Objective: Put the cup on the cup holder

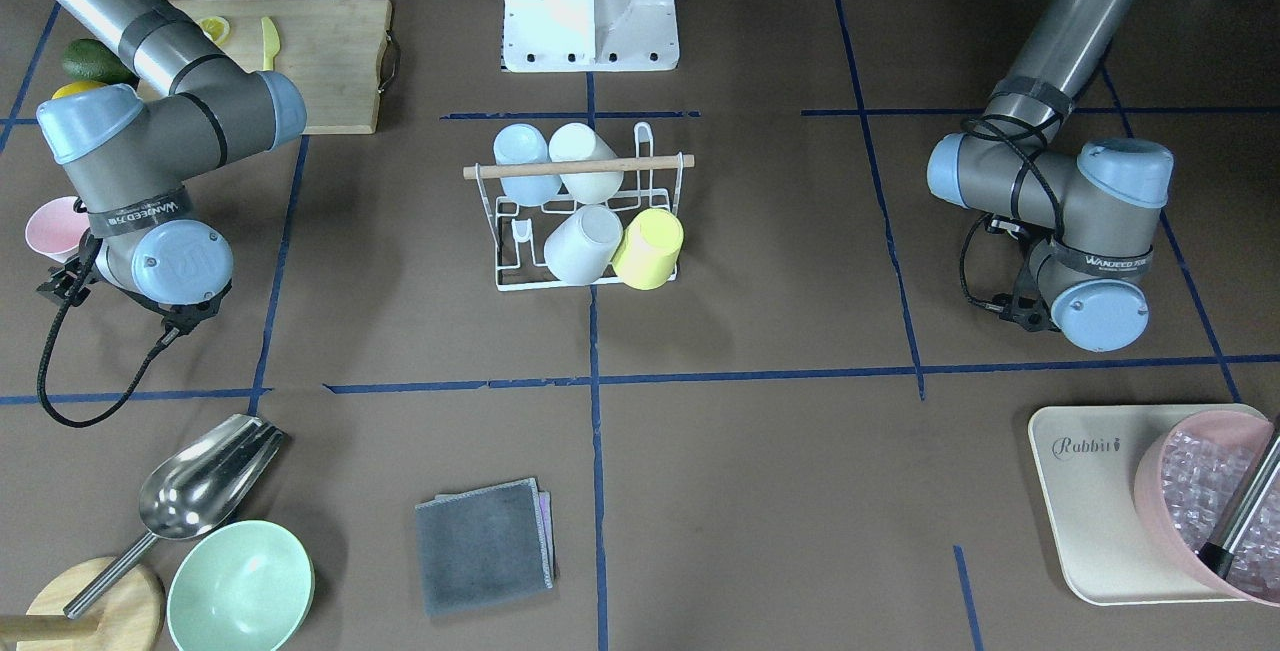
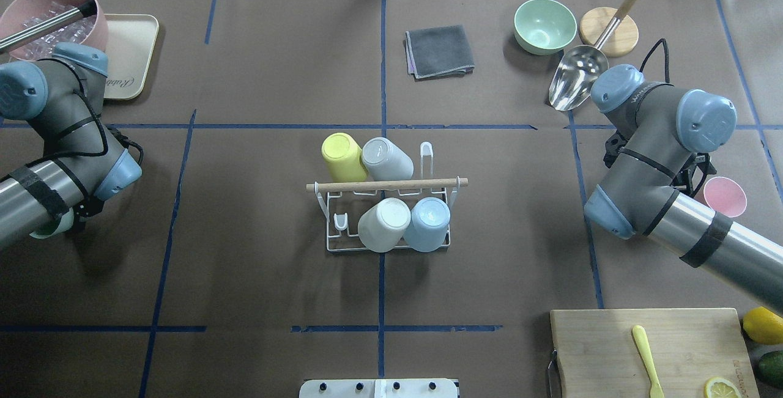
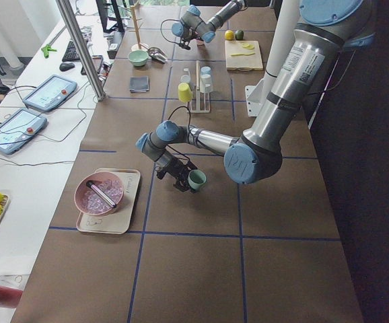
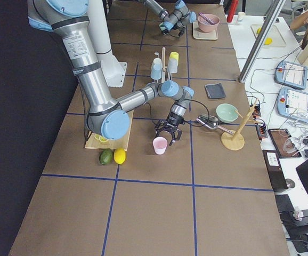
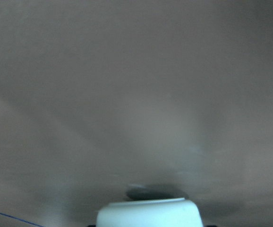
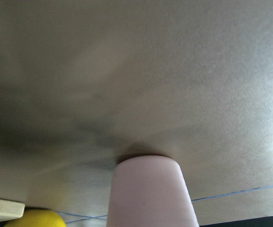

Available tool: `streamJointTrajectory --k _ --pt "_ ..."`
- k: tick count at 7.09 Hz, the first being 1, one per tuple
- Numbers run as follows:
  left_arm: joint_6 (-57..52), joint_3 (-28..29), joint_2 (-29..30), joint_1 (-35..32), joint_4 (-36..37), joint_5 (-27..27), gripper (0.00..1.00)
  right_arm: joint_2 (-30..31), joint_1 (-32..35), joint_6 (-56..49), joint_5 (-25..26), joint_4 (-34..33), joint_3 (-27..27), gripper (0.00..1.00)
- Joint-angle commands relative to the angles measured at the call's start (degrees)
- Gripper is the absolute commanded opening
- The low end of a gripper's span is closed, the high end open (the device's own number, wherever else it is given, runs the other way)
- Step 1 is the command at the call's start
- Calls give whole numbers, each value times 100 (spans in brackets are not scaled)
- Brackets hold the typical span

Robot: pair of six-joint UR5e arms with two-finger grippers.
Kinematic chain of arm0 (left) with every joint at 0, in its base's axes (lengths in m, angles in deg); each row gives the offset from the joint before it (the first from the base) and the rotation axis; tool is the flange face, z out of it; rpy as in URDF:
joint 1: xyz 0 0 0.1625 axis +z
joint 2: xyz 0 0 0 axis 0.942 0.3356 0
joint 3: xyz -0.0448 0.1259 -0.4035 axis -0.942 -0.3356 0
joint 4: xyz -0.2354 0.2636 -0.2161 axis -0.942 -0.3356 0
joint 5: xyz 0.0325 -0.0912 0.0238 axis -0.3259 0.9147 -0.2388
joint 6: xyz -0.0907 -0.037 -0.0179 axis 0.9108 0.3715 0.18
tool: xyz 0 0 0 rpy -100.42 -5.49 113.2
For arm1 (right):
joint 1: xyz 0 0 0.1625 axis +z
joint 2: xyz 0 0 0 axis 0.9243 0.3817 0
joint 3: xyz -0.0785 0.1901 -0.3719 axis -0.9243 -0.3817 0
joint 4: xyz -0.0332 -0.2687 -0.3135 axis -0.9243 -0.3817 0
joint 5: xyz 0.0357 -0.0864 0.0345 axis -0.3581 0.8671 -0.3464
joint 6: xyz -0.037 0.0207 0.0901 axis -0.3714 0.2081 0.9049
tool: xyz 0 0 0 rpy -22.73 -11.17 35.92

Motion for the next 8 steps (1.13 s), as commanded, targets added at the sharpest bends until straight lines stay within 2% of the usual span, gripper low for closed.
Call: streamJointTrajectory --k 1,3,5,7,8 --pt "-458 -52 -5 -122 138 9 2 -15 7 -4 6 -1 -244 100" --pt "-646 -586 -5 -595 270 -9 3 -15 -2 -4 -3 -124 -350 100" --pt "-594 -1367 13 -860 139 35 5 -15 -2 -4 6 -168 -482 100" --pt "-567 -1939 196 -922 -745 18 5 -15 -2 -4 6 -168 -509 100" --pt "-524 -2090 432 -948 -897 18 4 -24 -2 -4 6 -194 -509 100"
